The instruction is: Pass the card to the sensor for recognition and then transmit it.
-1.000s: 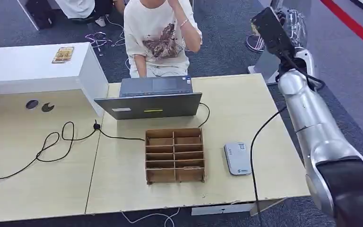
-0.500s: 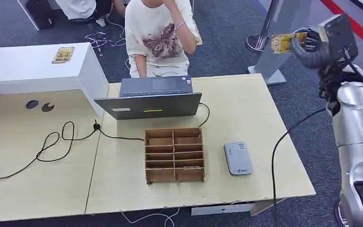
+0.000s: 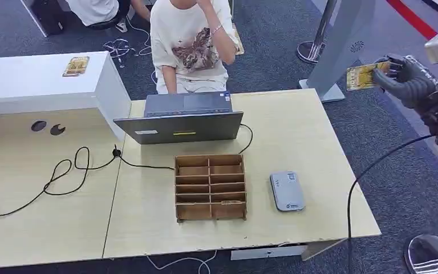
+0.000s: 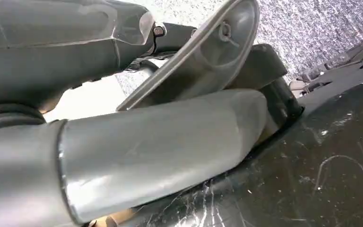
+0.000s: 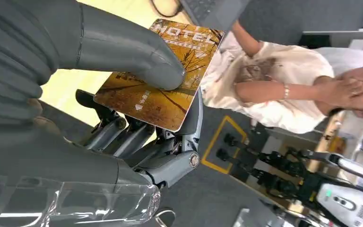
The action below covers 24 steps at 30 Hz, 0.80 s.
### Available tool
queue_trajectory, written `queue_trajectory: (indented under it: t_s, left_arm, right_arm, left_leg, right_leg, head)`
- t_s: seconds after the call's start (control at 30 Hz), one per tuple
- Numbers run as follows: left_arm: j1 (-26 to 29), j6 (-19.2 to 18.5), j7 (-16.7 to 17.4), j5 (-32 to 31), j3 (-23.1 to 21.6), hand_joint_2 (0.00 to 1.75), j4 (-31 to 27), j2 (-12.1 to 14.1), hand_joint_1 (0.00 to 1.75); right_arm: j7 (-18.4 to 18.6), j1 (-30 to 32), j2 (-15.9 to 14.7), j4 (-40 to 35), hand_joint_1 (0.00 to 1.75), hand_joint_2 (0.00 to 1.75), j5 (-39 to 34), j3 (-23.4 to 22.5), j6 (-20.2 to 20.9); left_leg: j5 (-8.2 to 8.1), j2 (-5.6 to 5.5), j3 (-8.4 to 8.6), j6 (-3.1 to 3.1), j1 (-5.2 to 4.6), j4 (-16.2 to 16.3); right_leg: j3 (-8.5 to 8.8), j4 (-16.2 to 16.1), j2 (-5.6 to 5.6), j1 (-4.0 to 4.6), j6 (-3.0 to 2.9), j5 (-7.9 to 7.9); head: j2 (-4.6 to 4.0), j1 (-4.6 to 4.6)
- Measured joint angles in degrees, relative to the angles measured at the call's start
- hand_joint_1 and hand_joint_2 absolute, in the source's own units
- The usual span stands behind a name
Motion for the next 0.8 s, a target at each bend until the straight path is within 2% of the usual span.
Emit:
queue_trajectory:
  t_s: [0.43, 0.8]
  left_arm:
    - [0.0, 0.4, 0.3, -0.4, 0.0, 0.0, 0.0, 0.0, 0.0]
    - [0.0, 0.4, 0.4, -0.5, 0.0, 0.0, 0.0, 0.0, 0.0]
  right_arm:
    - [1.0, 4.2, -1.4, 0.1, 1.75, 1.75, 0.6, 8.0, -2.2]
    - [1.9, 6.4, -4.3, -0.7, 1.75, 1.75, -2.5, 10.9, -1.3]
  left_leg:
    - [0.0, 0.0, 0.01, 0.0, 0.0, 0.0]
    - [0.0, 0.0, -0.01, 0.0, -0.01, 0.0]
  right_leg:
    - [0.0, 0.0, 0.02, 0.0, 0.0, 0.0]
    - [0.0, 0.0, 0.01, -0.01, 0.0, 0.0]
  head:
    - [0.0, -0.02]
    - [0.0, -0.02]
